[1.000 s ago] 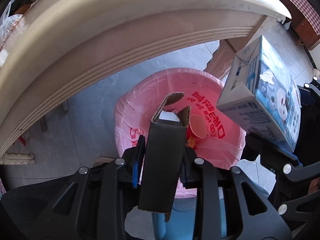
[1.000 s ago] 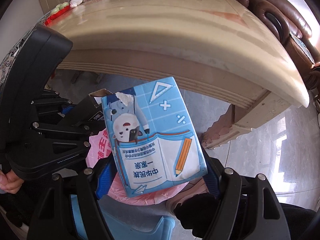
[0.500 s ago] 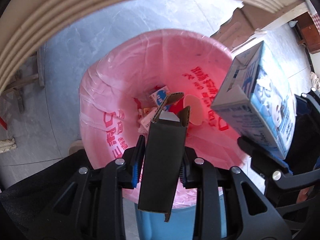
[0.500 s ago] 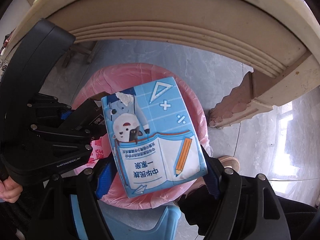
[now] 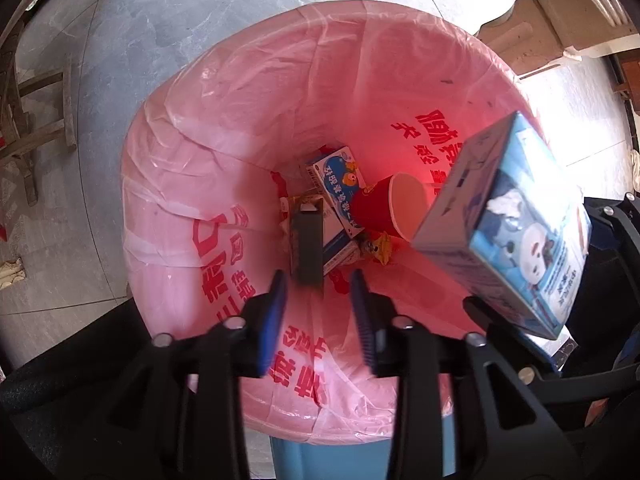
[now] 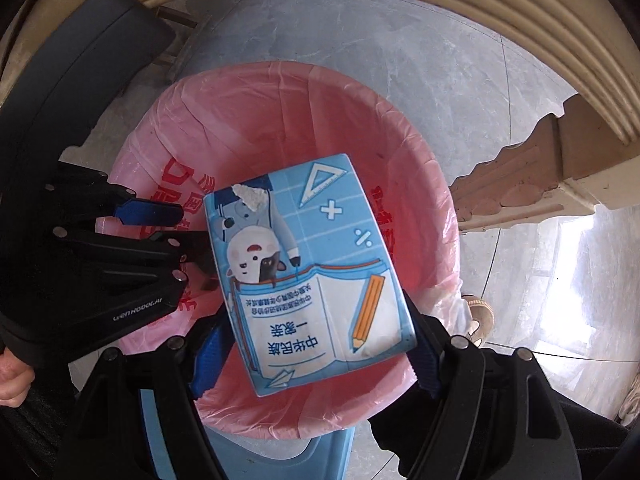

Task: Collect trash
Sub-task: 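Open both tools over the pink bin to drop the box and carton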

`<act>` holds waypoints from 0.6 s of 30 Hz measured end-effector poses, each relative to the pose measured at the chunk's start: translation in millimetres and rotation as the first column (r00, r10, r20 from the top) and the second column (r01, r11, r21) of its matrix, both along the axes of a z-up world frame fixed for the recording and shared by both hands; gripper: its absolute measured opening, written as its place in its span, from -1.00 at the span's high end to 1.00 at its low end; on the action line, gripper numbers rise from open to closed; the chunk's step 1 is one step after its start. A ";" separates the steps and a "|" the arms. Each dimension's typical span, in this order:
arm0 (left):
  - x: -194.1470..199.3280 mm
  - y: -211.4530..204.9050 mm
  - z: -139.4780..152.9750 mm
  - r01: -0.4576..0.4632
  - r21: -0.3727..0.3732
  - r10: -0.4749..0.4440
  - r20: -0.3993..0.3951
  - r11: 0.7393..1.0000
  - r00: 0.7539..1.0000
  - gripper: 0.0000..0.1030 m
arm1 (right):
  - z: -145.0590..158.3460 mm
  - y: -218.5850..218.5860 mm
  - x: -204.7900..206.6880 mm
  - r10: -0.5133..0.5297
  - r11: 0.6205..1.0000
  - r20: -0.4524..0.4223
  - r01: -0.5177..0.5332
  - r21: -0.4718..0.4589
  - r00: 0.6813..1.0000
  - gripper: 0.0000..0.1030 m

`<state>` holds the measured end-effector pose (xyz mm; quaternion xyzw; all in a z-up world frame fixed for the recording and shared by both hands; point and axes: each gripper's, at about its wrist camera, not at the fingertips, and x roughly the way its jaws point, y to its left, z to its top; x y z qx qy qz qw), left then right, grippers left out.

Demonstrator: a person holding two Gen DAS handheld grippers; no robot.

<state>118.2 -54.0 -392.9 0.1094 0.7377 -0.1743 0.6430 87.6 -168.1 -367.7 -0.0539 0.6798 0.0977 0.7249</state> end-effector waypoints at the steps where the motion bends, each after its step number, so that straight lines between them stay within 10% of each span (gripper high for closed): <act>1: 0.4 0.7 -1.1 0.004 0.010 -0.004 0.011 1.000 1.000 0.01 | -0.9 3.1 -0.5 0.004 1.000 -0.006 -0.005 -0.005 1.000 -0.44; 9: 9.8 9.8 -7.5 -0.065 0.023 0.066 -0.033 0.998 0.997 -0.44 | -2.4 4.5 -1.8 0.004 1.000 -0.019 -0.005 -0.025 1.000 -0.61; 18: 5.7 12.7 15.6 -0.104 0.044 0.102 0.057 0.994 0.993 -0.50 | 14.9 9.7 -5.5 0.009 0.997 0.056 -0.005 -0.074 0.998 -0.68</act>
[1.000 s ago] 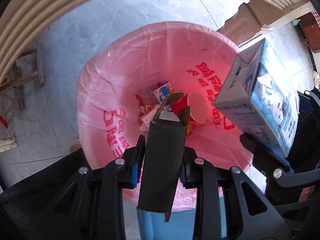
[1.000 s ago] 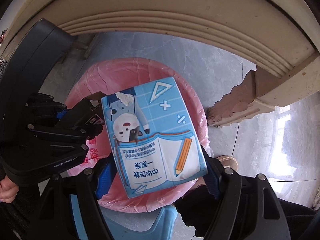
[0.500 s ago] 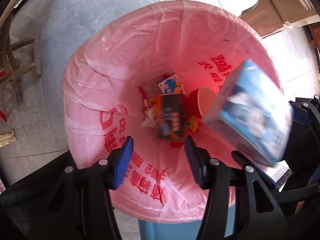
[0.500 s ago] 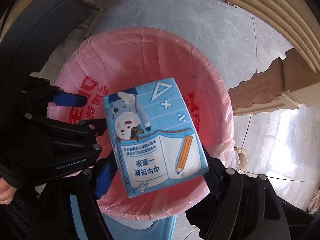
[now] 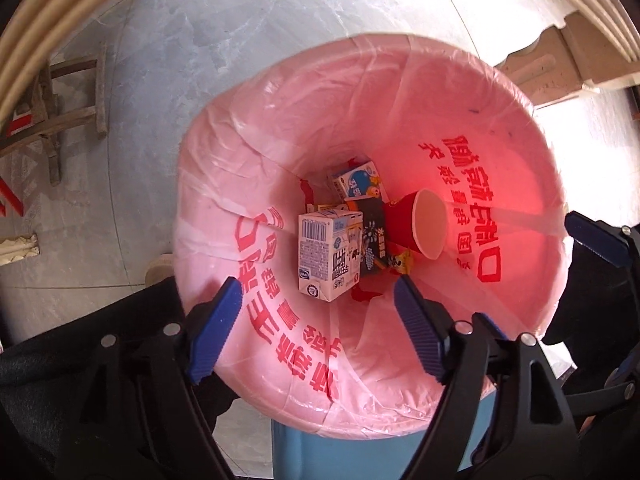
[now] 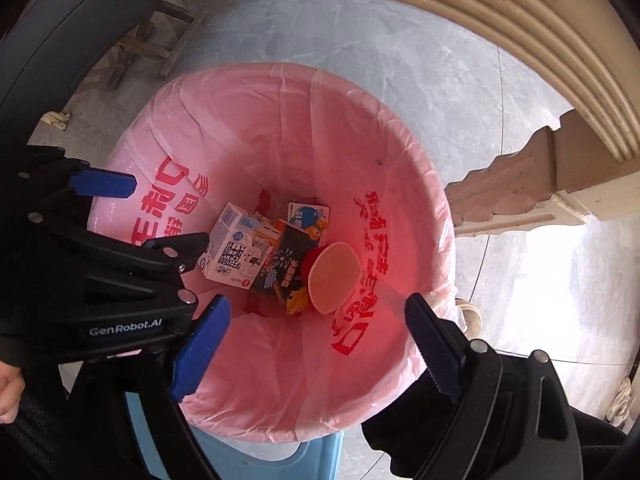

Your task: Collect trash

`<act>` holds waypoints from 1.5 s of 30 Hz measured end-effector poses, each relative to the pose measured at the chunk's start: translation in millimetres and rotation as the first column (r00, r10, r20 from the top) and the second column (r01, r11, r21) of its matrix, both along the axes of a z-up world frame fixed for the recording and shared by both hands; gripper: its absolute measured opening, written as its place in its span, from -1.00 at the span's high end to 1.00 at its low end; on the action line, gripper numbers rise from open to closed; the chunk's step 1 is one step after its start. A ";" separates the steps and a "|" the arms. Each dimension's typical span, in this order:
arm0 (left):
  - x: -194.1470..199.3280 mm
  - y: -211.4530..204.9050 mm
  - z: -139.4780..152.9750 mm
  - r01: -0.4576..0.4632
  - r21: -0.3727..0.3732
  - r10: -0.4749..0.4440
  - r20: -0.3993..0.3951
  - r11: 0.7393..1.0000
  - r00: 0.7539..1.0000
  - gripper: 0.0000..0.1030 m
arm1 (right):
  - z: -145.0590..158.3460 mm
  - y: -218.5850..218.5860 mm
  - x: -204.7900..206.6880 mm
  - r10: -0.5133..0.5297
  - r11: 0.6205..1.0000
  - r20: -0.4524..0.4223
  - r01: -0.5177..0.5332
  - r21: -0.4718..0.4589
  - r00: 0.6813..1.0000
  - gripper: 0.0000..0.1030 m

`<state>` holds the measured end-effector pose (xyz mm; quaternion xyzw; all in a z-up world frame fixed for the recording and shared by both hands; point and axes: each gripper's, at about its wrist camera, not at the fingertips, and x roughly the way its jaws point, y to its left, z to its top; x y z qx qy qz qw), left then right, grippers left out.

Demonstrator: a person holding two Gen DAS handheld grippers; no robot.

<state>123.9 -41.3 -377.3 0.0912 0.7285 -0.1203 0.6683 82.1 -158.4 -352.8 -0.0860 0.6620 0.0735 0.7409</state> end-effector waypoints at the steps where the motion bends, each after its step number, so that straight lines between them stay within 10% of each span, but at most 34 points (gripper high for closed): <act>1: -0.3 2.1 5.2 -0.012 -0.012 0.012 0.011 1.000 1.000 -0.50 | 5.8 1.0 -1.6 0.000 1.000 0.024 0.000 -0.009 1.000 -0.69; 9: -20.0 -0.8 78.7 0.001 0.003 -0.002 0.293 1.000 0.956 -0.51 | 27.6 3.9 -14.3 -0.039 0.994 0.024 0.041 -0.101 0.999 -0.86; 17: -38.5 14.9 175.8 -0.060 -0.092 0.097 0.471 0.994 0.877 -0.81 | 124.6 -3.6 -45.4 -0.063 0.996 0.288 0.078 -0.042 0.956 -0.86; 22: -53.6 28.4 249.2 -0.086 -0.114 0.138 0.607 0.990 0.783 -0.88 | 219.4 -21.7 -71.0 -0.125 0.991 0.537 0.082 0.103 0.834 -0.86; 34: -106.6 41.4 374.0 -0.091 -0.180 0.200 0.808 0.980 0.554 -0.88 | 353.9 0.6 -121.7 -0.062 0.998 0.831 0.049 0.042 0.553 -0.86; 45: -121.1 50.7 392.4 -0.115 -0.240 0.264 0.803 0.964 0.534 -0.88 | 381.3 -6.9 -128.8 -0.124 0.991 0.806 0.040 0.124 0.579 -0.86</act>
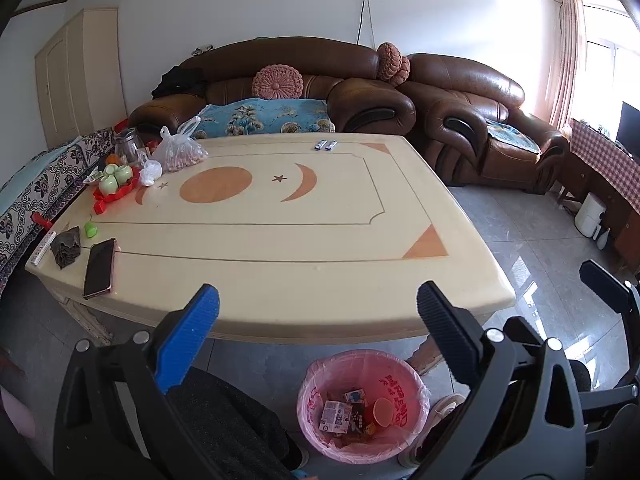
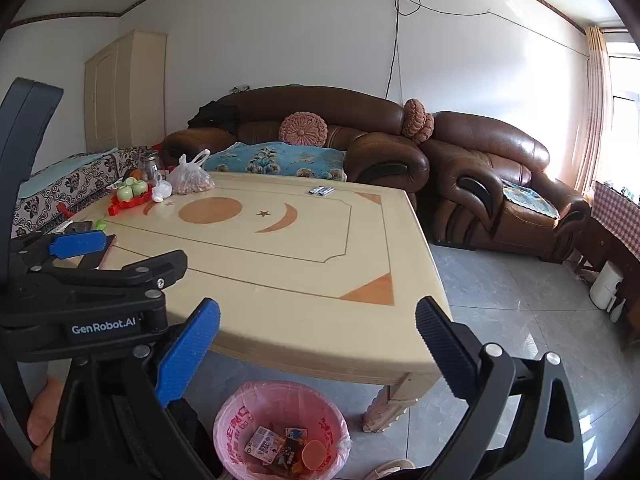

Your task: Collect trash

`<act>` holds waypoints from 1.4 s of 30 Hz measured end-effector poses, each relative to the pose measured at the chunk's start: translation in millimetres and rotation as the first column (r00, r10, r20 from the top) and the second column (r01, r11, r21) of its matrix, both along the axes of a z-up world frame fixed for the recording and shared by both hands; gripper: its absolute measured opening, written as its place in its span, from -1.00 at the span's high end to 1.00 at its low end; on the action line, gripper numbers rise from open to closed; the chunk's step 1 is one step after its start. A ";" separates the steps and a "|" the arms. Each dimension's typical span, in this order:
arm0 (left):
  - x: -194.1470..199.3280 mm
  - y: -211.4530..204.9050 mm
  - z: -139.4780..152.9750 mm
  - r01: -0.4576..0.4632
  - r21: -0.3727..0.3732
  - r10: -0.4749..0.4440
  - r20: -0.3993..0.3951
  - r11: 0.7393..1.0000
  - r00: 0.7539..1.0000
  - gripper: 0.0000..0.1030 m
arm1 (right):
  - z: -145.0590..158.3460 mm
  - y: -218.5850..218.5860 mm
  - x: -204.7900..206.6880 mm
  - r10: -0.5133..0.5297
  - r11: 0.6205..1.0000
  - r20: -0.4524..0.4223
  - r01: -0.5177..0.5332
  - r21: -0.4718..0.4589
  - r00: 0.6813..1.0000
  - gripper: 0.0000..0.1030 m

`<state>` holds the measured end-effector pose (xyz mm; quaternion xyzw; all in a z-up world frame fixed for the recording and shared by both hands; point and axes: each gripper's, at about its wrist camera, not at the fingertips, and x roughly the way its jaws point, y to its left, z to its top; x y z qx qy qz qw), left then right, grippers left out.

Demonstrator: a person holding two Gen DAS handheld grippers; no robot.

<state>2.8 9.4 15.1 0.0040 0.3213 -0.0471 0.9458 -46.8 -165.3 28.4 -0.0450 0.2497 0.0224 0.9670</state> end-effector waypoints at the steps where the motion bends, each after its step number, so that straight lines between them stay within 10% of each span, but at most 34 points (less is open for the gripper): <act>1: -0.9 0.0 0.1 -0.008 0.006 0.008 0.006 1.000 1.000 -0.88 | 0.2 -1.2 -0.5 -0.005 1.000 0.002 0.005 0.005 1.000 -0.86; 20: -3.9 3.0 6.0 -0.017 0.020 0.017 -0.002 1.000 1.000 -0.88 | 8.1 -23.1 -2.7 -0.105 0.992 0.018 0.103 0.076 0.994 -0.86; 30: 3.0 15.9 9.4 0.100 -0.147 -0.109 -0.056 0.984 0.992 -0.88 | 13.5 -28.6 -5.1 -0.131 0.988 0.032 0.128 0.086 0.991 -0.86; 42: -3.8 6.5 12.6 0.062 -0.072 -0.063 -0.024 0.995 0.998 -0.88 | 18.2 -29.1 -7.7 -0.128 0.988 0.040 0.124 0.095 0.991 -0.86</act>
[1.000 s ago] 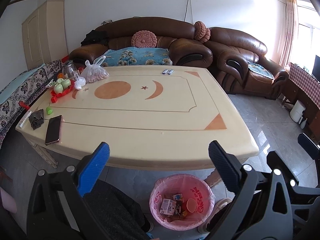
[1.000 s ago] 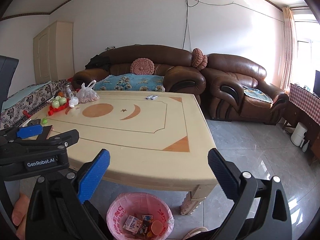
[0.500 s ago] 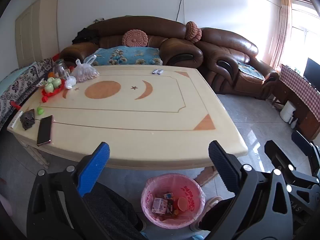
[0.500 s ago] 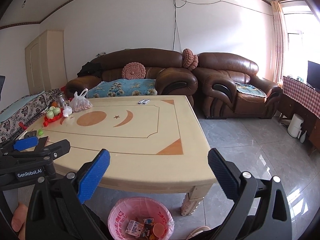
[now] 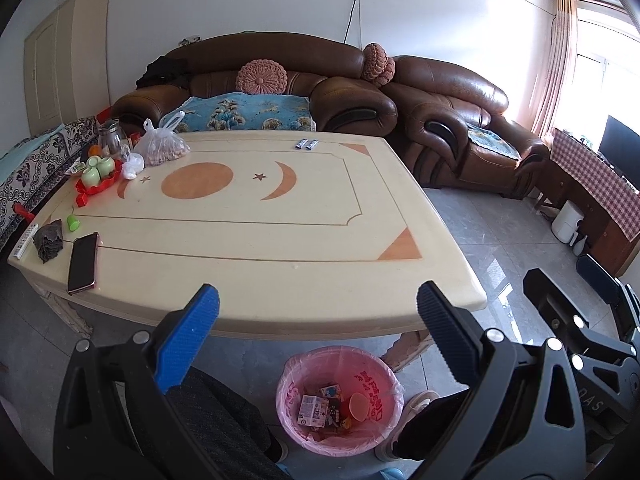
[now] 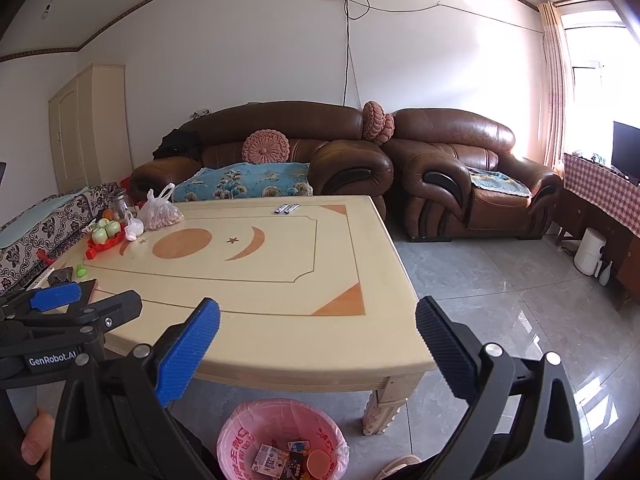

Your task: Collect trash

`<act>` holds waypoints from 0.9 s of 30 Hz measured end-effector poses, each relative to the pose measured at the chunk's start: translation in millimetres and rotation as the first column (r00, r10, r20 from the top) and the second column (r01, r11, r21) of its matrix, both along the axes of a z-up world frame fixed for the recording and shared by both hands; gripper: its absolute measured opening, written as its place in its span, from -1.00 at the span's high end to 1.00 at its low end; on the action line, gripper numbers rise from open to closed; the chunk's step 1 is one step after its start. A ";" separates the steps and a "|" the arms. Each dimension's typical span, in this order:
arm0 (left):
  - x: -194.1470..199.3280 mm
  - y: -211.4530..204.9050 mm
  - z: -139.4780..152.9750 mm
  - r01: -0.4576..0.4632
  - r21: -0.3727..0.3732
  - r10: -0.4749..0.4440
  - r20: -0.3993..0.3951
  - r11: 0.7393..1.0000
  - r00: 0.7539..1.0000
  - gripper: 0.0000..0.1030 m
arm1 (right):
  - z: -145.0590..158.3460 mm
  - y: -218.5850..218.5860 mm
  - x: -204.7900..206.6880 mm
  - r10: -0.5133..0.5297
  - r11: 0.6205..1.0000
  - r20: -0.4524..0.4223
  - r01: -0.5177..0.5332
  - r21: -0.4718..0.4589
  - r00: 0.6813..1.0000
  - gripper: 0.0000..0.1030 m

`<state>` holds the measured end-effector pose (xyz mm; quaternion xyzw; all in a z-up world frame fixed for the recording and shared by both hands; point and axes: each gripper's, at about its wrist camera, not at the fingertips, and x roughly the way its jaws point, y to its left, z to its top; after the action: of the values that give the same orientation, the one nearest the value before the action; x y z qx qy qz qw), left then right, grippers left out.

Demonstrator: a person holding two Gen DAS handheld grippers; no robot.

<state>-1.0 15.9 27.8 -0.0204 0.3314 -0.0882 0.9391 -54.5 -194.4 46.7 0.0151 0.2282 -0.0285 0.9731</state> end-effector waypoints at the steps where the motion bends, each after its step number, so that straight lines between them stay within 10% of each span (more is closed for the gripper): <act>1: -0.2 -0.8 0.2 -0.002 0.006 0.002 0.001 1.000 1.000 -0.88 | 0.4 0.4 -0.1 0.001 1.000 0.000 -0.001 0.001 1.000 -0.86; 27: -5.2 -9.0 4.6 -0.076 0.099 0.072 0.044 0.992 0.996 -0.88 | 2.4 2.3 2.1 0.001 1.000 -0.007 -0.001 0.007 1.000 -0.86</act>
<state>-6.2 7.0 32.4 0.0165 0.3156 -0.0371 0.9480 -52.4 -192.1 49.1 0.0184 0.2315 -0.0274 0.9723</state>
